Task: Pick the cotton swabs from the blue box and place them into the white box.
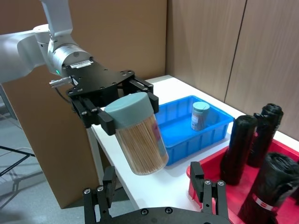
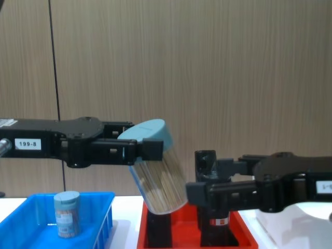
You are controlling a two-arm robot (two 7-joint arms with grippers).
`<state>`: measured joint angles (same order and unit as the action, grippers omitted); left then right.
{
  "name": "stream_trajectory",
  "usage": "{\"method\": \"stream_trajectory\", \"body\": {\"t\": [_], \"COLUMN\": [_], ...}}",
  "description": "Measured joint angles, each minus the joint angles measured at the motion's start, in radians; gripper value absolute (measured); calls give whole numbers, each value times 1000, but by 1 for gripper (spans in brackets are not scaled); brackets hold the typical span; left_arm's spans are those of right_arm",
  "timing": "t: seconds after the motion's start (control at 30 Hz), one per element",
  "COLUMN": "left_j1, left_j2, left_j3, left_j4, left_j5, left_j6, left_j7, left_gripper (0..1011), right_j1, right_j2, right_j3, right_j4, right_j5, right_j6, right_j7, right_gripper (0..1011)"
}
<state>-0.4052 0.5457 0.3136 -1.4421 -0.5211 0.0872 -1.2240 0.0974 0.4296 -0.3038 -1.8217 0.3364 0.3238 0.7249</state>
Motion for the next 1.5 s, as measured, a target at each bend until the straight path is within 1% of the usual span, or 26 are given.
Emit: {"method": "stream_trajectory", "body": {"t": [0.37, 0.8, 1.5], "left_j1": [0, 0, 0], "left_j2": [0, 0, 0], "left_j3": [0, 0, 0], "left_j4": [0, 0, 0], "left_j5": [0, 0, 0], "left_j6": [0, 0, 0], "left_j7": [0, 0, 0], "left_gripper": [671, 671, 671], "right_j1": [23, 53, 90], "right_j2": [-32, -67, -106], "right_j3": [-33, -63, -104], "right_j4": [21, 52, 91], "right_j5": [-24, -53, -105], "right_j6": [-6, -15, -32], "right_j7": [13, 9, 0], "right_gripper": [1002, 1002, 1002]}}
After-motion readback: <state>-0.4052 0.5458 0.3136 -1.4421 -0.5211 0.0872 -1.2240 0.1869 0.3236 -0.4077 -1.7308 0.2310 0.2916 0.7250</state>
